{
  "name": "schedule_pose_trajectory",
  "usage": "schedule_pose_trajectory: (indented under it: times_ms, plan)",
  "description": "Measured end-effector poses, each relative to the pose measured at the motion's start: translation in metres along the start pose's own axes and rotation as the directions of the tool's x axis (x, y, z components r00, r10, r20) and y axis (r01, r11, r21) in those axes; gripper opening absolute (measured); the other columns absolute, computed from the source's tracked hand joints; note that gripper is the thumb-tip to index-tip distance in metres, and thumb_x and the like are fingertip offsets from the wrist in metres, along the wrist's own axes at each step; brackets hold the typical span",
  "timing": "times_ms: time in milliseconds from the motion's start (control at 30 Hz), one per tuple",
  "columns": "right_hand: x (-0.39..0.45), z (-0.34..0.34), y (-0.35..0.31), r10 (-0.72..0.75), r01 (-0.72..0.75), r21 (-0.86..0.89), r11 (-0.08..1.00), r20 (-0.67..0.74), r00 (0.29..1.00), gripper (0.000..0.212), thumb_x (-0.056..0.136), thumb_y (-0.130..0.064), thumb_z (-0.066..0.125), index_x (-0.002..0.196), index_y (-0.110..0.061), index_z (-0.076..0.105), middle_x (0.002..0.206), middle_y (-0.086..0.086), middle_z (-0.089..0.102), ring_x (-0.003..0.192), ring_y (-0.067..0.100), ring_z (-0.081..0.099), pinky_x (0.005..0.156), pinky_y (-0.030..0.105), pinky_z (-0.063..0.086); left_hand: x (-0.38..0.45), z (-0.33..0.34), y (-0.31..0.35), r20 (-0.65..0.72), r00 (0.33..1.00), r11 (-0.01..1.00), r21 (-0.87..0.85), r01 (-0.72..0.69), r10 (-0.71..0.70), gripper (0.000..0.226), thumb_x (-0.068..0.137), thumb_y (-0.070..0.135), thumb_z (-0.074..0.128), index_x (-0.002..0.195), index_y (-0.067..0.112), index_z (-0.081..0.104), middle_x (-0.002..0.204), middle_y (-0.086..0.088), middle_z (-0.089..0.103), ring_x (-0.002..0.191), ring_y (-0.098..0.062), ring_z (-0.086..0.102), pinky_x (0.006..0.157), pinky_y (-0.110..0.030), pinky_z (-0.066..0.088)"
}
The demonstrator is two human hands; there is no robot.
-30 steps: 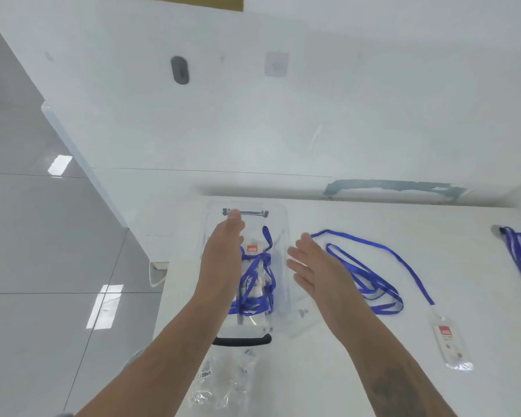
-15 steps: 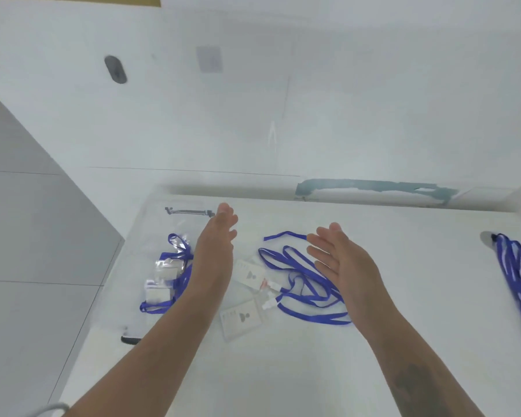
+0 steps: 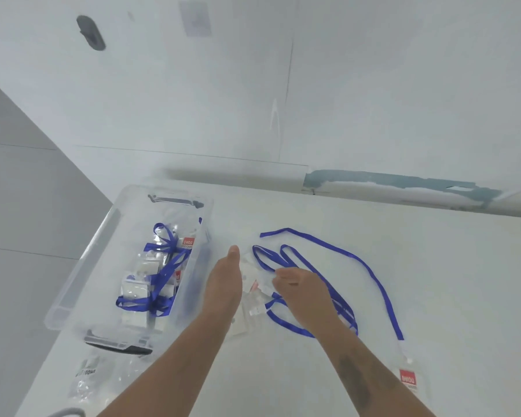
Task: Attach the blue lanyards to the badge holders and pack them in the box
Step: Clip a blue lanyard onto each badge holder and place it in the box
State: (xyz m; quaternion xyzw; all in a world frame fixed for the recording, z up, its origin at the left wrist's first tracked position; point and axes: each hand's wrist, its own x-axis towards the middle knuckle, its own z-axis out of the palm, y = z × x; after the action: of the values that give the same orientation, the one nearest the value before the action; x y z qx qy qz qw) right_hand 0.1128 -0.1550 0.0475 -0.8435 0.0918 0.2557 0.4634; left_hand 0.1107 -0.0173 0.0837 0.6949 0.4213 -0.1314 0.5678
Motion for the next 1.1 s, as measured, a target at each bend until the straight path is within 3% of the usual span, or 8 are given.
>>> schedule_pose_trajectory:
  times_ms: [67, 133, 200, 267, 500, 733, 1000, 1100]
  plan:
    - [0.014, 0.013, 0.008, 0.000, 0.002, -0.159, 0.987, 0.012, 1.000, 0.034, 0.091, -0.036, 0.058, 0.124, -0.031, 0.063, 0.113, -0.014, 0.067, 0.104, 0.008, 0.063, 0.090, 0.024, 0.049, 0.007, 0.004, -0.003, -0.019, 1.000, 0.997, 0.083, 0.000, 0.002, 0.038, 0.105, 0.040, 0.032, 0.070, 0.025, 0.033, 0.079, 0.001, 0.042, 0.063, -0.008, 0.036, 0.058, -0.016, 0.035]
    - [0.030, 0.023, 0.013, -0.018, 0.021, -0.334, 0.943, 0.013, 1.000, 0.038, 0.091, -0.043, 0.056, 0.128, -0.034, 0.059, 0.121, -0.016, 0.064, 0.105, 0.004, 0.060, 0.092, 0.023, 0.048, 0.030, 0.011, -0.014, -0.025, 1.000, 0.989, 0.147, 0.012, -0.008, 0.023, 0.104, 0.045, 0.030, 0.106, 0.030, 0.048, 0.119, -0.002, 0.049, 0.102, -0.017, 0.054, 0.092, -0.021, 0.044]
    - [0.044, 0.029, 0.015, -0.024, 0.032, -0.449, 0.893, 0.023, 0.999, 0.042, 0.091, -0.047, 0.056, 0.131, -0.034, 0.056, 0.125, -0.016, 0.063, 0.112, 0.006, 0.057, 0.094, 0.025, 0.048, 0.051, 0.017, -0.023, -0.033, 0.999, 0.964, 0.264, 0.012, -0.003, 0.054, 0.103, 0.052, 0.026, 0.148, 0.023, 0.033, 0.152, 0.000, 0.037, 0.138, -0.023, 0.038, 0.113, -0.037, 0.029]
    - [0.051, 0.033, 0.016, -0.011, 0.033, -0.531, 0.847, 0.046, 0.999, 0.042, 0.090, -0.048, 0.058, 0.129, -0.034, 0.057, 0.123, -0.014, 0.063, 0.114, 0.010, 0.057, 0.093, 0.029, 0.051, 0.067, 0.023, -0.030, -0.077, 0.997, 0.948, 0.318, 0.015, 0.010, 0.062, 0.102, 0.054, 0.024, 0.153, 0.020, 0.025, 0.159, -0.001, 0.029, 0.145, -0.023, 0.030, 0.116, -0.041, 0.025]
    - [0.066, 0.041, 0.018, -0.078, 0.093, -0.694, 0.714, 0.053, 0.996, 0.032, 0.093, -0.052, 0.052, 0.115, -0.033, 0.065, 0.109, -0.011, 0.068, 0.101, 0.011, 0.061, 0.088, 0.029, 0.053, 0.088, 0.028, -0.034, -0.104, 0.994, 0.945, 0.328, -0.004, 0.040, 0.063, 0.099, 0.060, 0.028, 0.151, 0.026, 0.031, 0.157, 0.000, 0.034, 0.144, -0.024, 0.031, 0.115, -0.047, 0.029]
    - [0.056, 0.030, 0.024, -0.110, 0.062, -0.615, 0.786, -0.041, 0.993, 0.036, 0.089, -0.053, 0.054, 0.118, -0.034, 0.064, 0.112, -0.014, 0.064, 0.102, 0.007, 0.058, 0.090, 0.027, 0.053, 0.089, 0.020, -0.028, -0.053, 0.992, 0.953, 0.287, -0.099, 0.119, 0.073, 0.085, 0.067, 0.033, 0.134, 0.017, 0.052, 0.137, -0.009, 0.055, 0.124, -0.031, 0.053, 0.105, -0.049, 0.044]
    - [0.028, -0.022, 0.012, -0.286, 0.161, -0.517, 0.841, -0.172, 0.943, 0.021, 0.088, -0.049, 0.056, 0.103, -0.037, 0.067, 0.092, -0.018, 0.058, 0.080, 0.001, 0.059, 0.067, 0.014, 0.046, 0.060, 0.012, 0.012, -0.013, 0.978, 0.974, 0.099, -0.205, 0.207, 0.043, 0.097, 0.026, 0.053, 0.140, 0.024, 0.049, 0.135, 0.007, 0.055, 0.111, -0.015, 0.055, 0.095, -0.032, 0.049]
    - [0.011, -0.054, -0.001, -0.367, 0.216, -0.483, 0.849, -0.243, 0.898, 0.013, 0.085, -0.044, 0.061, 0.093, -0.037, 0.068, 0.087, -0.019, 0.057, 0.076, -0.003, 0.060, 0.065, 0.012, 0.046, 0.036, 0.005, 0.036, 0.042, 0.960, 0.961, -0.005, -0.275, 0.275, 0.041, 0.094, 0.025, 0.062, 0.135, 0.024, 0.056, 0.120, 0.012, 0.061, 0.107, -0.012, 0.057, 0.076, -0.022, 0.050]
